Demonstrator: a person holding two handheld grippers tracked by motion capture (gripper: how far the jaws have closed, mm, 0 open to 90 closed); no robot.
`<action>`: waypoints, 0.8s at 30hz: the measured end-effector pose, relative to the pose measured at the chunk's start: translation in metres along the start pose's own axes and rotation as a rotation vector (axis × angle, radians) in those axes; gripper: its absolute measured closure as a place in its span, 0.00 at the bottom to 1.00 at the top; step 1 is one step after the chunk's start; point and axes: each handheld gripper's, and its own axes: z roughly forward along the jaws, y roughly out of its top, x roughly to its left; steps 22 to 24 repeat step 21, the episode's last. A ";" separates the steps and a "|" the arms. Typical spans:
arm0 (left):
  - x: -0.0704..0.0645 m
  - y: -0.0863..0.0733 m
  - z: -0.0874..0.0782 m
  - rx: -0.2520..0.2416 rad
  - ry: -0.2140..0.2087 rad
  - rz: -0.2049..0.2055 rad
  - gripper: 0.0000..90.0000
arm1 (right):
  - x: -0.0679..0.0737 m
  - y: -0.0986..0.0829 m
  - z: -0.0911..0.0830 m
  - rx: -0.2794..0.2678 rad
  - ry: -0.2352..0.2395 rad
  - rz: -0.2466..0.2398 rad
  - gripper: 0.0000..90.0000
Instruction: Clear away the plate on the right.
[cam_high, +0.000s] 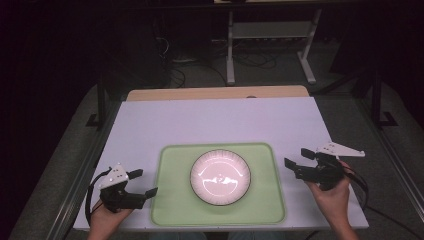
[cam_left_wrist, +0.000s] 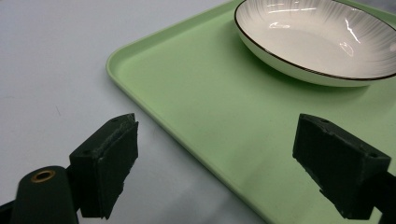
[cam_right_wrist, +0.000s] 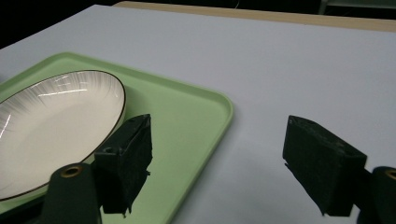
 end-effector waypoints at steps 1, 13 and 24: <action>0.000 0.000 0.000 0.000 -0.001 -0.001 0.16 | -0.001 -0.001 -0.002 0.000 -0.003 -0.002 0.26; -0.001 0.000 0.001 0.003 -0.001 0.000 0.16 | -0.011 -0.018 -0.022 0.005 -0.045 -0.006 0.25; -0.002 0.001 0.001 0.002 -0.005 0.006 0.16 | -0.011 -0.034 -0.032 -0.007 -0.041 0.023 0.25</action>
